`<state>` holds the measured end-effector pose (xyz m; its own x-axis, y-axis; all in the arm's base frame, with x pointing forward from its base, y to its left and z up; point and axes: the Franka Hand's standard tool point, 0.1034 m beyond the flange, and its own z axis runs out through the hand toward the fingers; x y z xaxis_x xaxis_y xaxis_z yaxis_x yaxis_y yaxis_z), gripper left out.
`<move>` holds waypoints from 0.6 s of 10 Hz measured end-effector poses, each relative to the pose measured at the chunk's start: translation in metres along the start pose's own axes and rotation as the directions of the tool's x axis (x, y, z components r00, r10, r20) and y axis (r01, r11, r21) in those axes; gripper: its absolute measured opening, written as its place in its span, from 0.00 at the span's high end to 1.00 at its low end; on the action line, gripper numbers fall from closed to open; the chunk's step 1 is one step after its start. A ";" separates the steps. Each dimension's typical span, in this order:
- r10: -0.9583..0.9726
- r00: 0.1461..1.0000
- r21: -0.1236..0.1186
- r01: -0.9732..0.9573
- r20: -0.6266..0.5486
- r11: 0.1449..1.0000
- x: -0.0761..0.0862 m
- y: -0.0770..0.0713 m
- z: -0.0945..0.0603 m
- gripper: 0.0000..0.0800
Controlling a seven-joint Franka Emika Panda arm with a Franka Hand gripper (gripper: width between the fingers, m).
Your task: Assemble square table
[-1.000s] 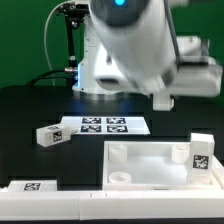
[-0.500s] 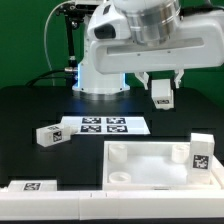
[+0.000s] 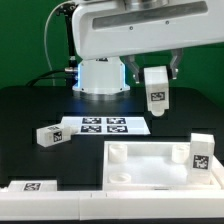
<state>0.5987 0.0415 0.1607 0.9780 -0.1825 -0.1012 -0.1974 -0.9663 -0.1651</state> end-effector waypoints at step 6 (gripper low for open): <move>-0.060 0.893 -0.074 0.030 -0.445 0.997 0.020 0.038 0.028 0.64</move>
Offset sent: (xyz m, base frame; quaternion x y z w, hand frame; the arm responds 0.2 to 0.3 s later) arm 0.0143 -0.0345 -0.0156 -0.0345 0.1682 -0.0591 0.9834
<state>0.6088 0.0059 0.1245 0.9156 -0.1863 0.3564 -0.1628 -0.9821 -0.0949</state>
